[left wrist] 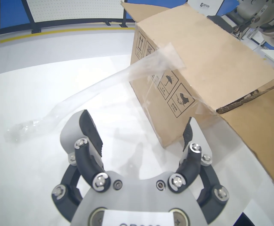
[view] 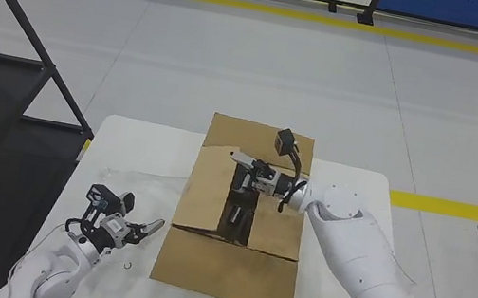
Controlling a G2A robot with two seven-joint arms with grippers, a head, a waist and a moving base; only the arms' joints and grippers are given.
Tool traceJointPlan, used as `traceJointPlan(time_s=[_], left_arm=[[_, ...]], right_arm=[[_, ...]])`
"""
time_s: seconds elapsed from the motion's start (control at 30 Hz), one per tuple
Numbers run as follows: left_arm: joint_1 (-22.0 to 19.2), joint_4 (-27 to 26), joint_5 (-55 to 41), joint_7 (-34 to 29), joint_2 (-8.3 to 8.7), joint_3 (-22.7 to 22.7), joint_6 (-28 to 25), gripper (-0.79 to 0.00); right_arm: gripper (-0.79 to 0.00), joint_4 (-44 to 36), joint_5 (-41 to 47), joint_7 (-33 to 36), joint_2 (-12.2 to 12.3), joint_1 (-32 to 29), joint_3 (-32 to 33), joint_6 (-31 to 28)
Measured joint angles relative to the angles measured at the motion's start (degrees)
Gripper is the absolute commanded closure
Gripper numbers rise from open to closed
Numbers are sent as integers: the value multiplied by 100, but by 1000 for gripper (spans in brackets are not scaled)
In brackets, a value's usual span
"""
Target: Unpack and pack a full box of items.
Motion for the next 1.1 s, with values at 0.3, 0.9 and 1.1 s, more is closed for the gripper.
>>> traceJointPlan(time_s=[0.3,0.9,1.1], left_arm=[[381,-530,-126,198,48,-306,-79,-785],[815,-1760,370,414,25,-74,249,-785],[415,-1577,366,339,-37,219,596,-785]], right_arm=[[-785,-66,347,-291,-179,76,65,229],[-785,134,439,-497,-634,396,-124,339],[-785,278,457,-367,-759,492,-149,260]])
